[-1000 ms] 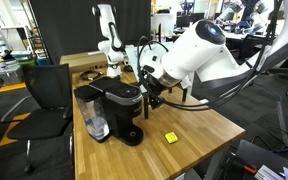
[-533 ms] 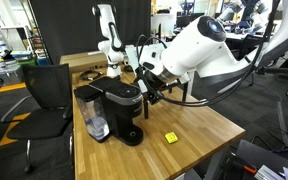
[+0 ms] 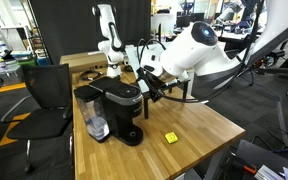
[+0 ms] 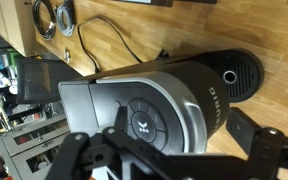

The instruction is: Open the coffee machine chamber

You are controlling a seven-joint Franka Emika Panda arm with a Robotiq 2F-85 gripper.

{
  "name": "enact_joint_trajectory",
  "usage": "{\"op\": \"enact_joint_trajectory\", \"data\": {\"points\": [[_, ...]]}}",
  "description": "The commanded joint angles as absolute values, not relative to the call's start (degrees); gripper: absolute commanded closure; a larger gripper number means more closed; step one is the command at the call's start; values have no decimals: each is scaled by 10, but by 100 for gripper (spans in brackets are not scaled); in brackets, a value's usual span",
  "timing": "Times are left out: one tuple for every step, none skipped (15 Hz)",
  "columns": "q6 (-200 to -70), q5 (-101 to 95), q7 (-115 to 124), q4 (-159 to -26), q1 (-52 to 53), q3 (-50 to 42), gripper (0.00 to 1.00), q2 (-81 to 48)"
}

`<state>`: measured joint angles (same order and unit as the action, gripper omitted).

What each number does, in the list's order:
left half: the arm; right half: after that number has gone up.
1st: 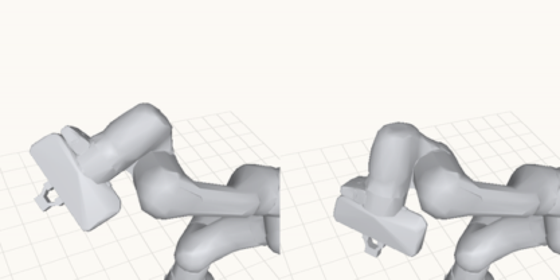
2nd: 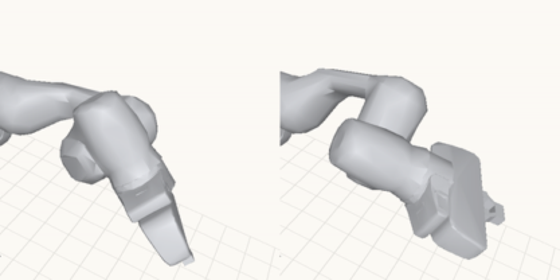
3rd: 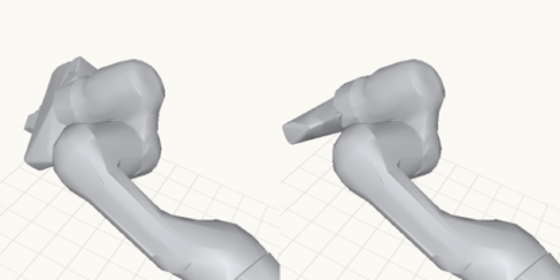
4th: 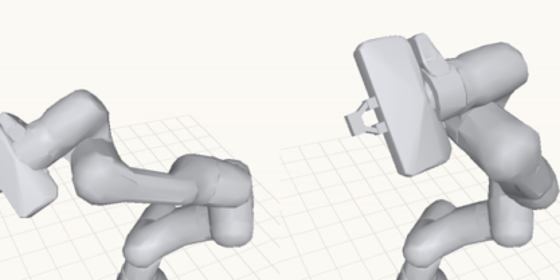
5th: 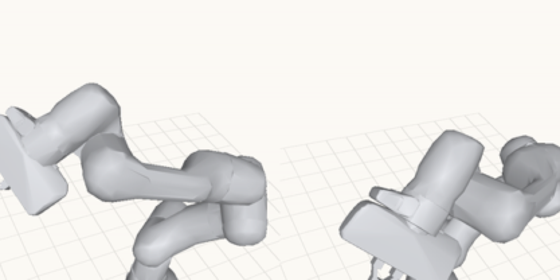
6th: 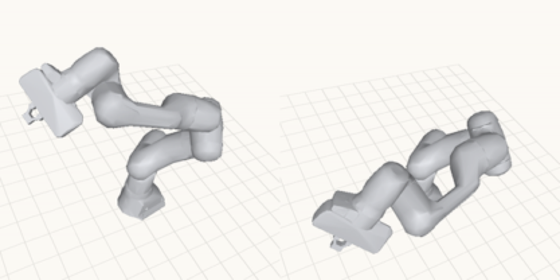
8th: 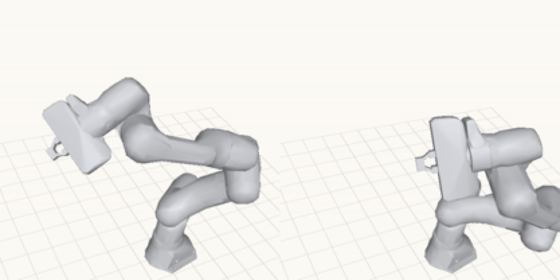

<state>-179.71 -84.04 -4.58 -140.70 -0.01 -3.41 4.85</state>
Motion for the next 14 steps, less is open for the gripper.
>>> {"op": "enact_joint_trajectory", "data": {"points": [[-1810, -887, -15, -1384, -5, -36, 0, 22], [-1811, -894, -10, -1382, -4, -37, 0, 18], [-1812, -903, -3, -1379, -3, -37, 0, 14], [-1815, -912, 4, -1374, -2, -36, 0, 9], [-1818, -922, 11, -1370, -2, -36, 0, 5], [-1821, -933, 20, -1364, 0, -35, 0, 2], [-1826, -944, 27, -1357, 1, -34, 0, -1], [-1831, -957, 36, -1350, 2, -33, 0, -5], [-1835, -968, 43, -1342, 3, -32, 0, -8], [-1841, -981, 53, -1334, 5, -32, 0, -11], [-1846, -993, 63, -1326, 6, -32, 0, -14], [-1851, -1003, 71, -1319, 7, -31, 0, -15], [-1855, -1016, 82, -1310, 8, -31, 0, -17], [-1859, -1026, 91, -1304, 9, -31, 0, -19]]}}
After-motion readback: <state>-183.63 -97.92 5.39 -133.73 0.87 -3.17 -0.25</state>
